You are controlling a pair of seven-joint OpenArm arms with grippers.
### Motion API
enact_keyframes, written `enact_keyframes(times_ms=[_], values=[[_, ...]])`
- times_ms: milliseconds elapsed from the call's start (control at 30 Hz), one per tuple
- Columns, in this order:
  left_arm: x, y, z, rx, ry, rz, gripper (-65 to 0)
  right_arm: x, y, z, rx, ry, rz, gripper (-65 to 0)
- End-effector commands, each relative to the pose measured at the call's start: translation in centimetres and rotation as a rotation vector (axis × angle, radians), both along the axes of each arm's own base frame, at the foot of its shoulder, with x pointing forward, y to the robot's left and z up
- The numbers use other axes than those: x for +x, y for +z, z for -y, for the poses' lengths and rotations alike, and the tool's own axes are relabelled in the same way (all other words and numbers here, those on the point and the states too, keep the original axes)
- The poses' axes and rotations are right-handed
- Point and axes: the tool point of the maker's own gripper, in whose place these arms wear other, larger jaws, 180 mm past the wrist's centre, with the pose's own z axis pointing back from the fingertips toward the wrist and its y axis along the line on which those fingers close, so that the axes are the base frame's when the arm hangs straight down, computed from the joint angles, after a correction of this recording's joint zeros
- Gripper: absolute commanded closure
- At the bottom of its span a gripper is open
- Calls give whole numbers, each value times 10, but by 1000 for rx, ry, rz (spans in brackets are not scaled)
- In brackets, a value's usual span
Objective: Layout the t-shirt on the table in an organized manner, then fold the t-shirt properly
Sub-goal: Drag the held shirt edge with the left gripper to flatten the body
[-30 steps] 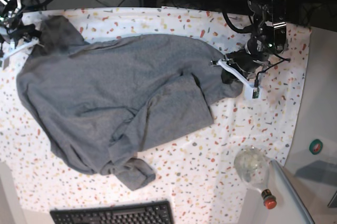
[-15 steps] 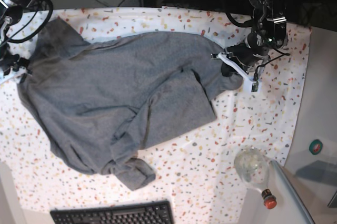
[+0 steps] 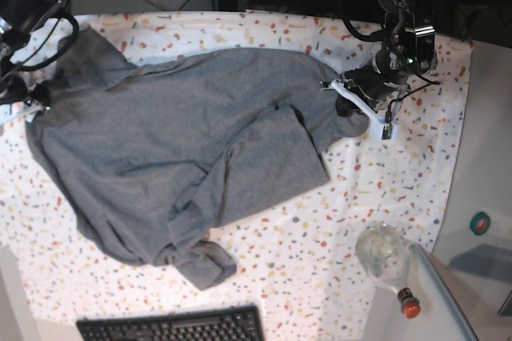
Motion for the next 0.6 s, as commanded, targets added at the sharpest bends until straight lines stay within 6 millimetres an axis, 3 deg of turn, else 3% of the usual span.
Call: enact_keyframes(times_ms=[0,67,100,133,167,300,400,467,567], values=[[7,8,-2,-1,-1,39,0,13,11,8,-17,-1,42,-332],[4,9,-2,1,-2,38,0,11,9,5,-9,-1,39,-261],[6,11,-1,2,-4,46,0,8,9,5,-10,-2,37,-186],[6,13,-2,4,-2,51,0,3,7,6,-13,-3,29,-66],[3,15,-7,11,10,55,0,-1,9,8,-19,-6,33,0],[9,50,-39,69,75,144,0,-8,45,15,-29,-6,97,0],[34,78,-41,174,14,224,0,18,85,24,-87,11,198,0],[62,95,-27,250,-42,280,0,51,118,41,-142,19,267,0],[112,127,2,299,-115,375,0,112,156,51,-186,79,306,0]])
